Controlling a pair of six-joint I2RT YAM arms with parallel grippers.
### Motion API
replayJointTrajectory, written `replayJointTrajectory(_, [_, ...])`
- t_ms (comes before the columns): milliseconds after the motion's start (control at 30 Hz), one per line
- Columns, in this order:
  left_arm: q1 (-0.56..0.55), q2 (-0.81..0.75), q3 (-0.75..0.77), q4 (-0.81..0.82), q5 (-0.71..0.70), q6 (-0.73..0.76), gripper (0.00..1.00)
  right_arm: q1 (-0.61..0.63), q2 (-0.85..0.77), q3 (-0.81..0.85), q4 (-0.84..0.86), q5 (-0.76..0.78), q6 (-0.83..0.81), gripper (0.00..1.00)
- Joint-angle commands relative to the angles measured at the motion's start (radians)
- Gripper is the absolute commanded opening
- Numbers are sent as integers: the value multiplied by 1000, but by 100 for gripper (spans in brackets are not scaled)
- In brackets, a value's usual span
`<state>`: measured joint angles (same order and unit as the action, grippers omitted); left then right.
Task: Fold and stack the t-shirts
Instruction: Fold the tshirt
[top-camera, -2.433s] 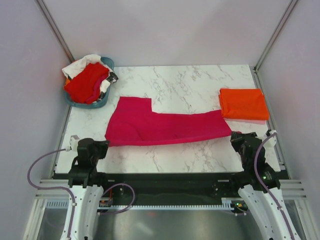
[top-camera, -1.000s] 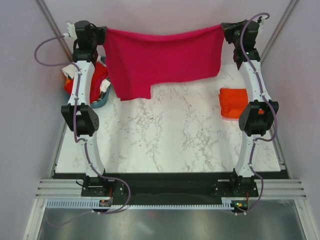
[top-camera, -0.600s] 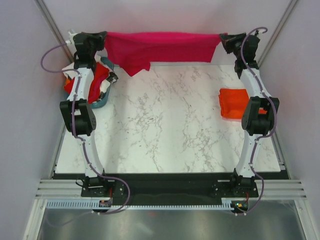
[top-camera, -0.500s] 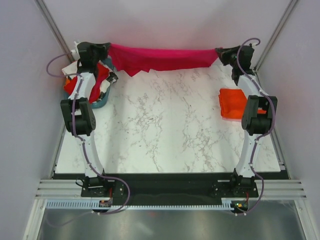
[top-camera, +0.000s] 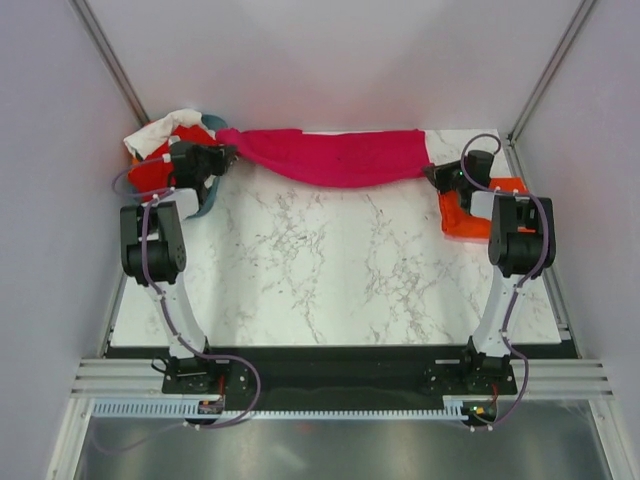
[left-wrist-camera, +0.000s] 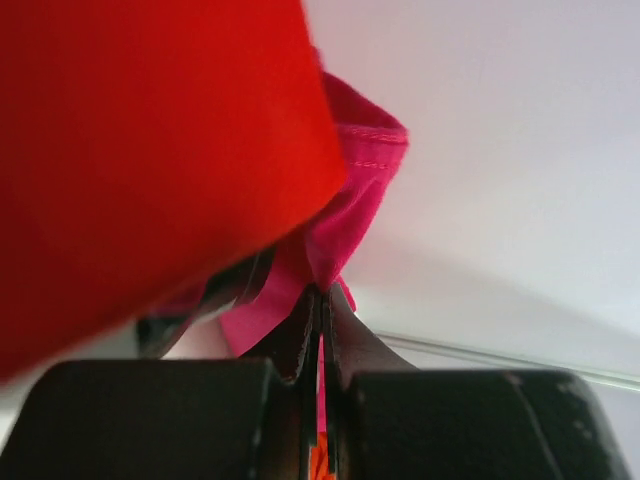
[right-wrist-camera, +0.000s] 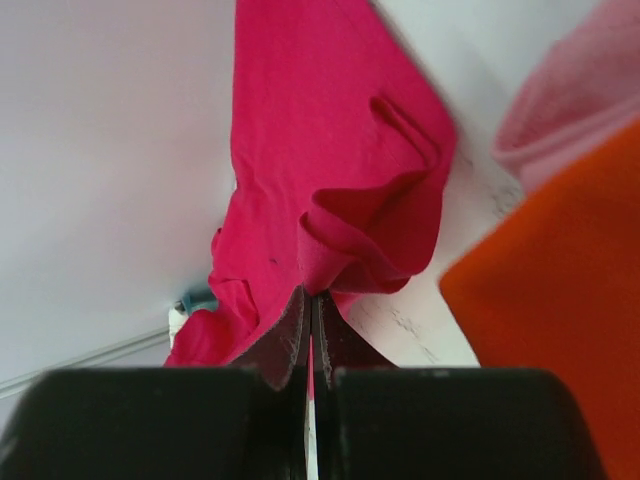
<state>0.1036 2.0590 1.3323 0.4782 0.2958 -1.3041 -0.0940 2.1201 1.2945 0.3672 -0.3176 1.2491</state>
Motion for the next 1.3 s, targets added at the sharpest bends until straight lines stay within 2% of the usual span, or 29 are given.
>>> replayJointTrajectory(0, [10, -82, -96, 56, 40, 34, 2, -9, -91, -70, 108, -9, -28, 0])
replayJointTrajectory(133, [-2, -157, -142, 2, 26, 104, 2, -10, -138, -150, 108, 0, -59, 0])
replayJointTrajectory(333, [-42, -195, -78, -173, -26, 225, 2, -18, -170, -191, 81, -3, -92, 0])
replayJointTrajectory(567, [-91, -276, -53, -364, -180, 345, 2, -18, -213, -238, 50, 0, -132, 0])
replayJointTrajectory(733, [-91, -368, -192, -378, -231, 295, 2, -12, -282, -285, 7, 17, -174, 0])
replayJointTrajectory(933, [-93, -502, -363, -378, -270, 270, 2, 23, -385, -336, -134, 103, -272, 0])
replayJointTrajectory(1267, [-91, -741, -685, -357, -281, 218, 2, 51, -567, -535, -177, 167, -306, 0])
